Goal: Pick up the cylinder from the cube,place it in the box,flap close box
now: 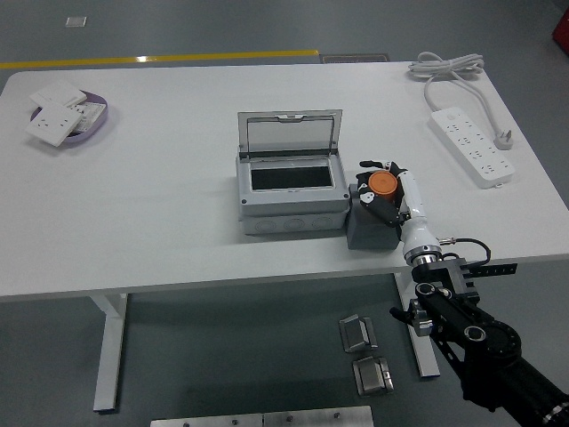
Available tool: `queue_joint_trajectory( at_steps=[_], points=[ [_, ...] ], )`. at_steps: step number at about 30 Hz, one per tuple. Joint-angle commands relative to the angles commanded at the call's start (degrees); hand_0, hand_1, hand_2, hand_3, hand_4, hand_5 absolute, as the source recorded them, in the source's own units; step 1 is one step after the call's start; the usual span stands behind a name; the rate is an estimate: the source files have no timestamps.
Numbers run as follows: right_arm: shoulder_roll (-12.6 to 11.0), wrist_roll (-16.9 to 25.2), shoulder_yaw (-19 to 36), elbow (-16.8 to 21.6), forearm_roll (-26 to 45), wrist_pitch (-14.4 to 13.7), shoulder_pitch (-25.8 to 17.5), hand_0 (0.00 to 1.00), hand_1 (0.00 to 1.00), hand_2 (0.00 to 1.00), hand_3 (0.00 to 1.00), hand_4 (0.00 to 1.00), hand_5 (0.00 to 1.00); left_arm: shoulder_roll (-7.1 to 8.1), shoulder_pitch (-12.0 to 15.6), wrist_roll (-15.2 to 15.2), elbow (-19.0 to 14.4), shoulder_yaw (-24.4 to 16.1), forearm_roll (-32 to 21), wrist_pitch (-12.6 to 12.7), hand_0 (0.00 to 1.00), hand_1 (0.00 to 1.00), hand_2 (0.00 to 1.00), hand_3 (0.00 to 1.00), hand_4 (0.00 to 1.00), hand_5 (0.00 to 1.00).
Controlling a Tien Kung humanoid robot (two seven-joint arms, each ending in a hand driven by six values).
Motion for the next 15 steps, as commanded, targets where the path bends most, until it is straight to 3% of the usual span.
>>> queue_joint_trajectory(
  at_steps=[3, 4, 9, 10, 15],
  points=[
    [-0.03, -0.12, -0.1, 0.12, -0.04, -0.16, 0.1, 0.51, 0.489, 0.486, 0.524, 0.144, 0.002, 0.01, -0.04, -0.05, 0.0, 0.01, -0.04, -0.02, 0.591, 0.614, 0.61, 0.647, 0.681, 0.296],
    [-0.08, -0.2, -0.2, 0.23, -0.1, -0.31, 0.22, 0.436, 0.438, 0.444, 0.465, 0.002, 0.002, 0.01, -0.05, -0.09, 0.0, 0.02, -0.04, -0.04, 0.591, 0.614, 0.611, 0.648, 0.682, 0.295],
    [-0.63, -1.05, -0.74, 1.09, -1.37, -1.22, 1.24, 0.436, 0.438, 0.444, 0.465, 0.002, 0.002, -0.03, 0.09, 0.11, 0.0, -0.54, 0.39, 0.0, 0.591, 0.614, 0.611, 0.648, 0.682, 0.295],
    [-0.81, -1.36, -0.87, 1.33, -1.94, -1.47, 1.57, 0.37, 0.391, 0.408, 0.386, 0.002, 0.002, -0.02, 0.17, 0.19, 0.0, -0.66, 0.45, 0.04, 0.592, 0.615, 0.611, 0.648, 0.683, 0.296],
    [-2.4, -5.55, -2.24, 3.93, -7.6, -4.35, 4.54, 0.37, 0.391, 0.408, 0.386, 0.002, 0.002, -0.01, 0.61, 0.74, 0.0, -1.43, 1.03, 0.23, 0.592, 0.615, 0.611, 0.648, 0.683, 0.296]
  ],
)
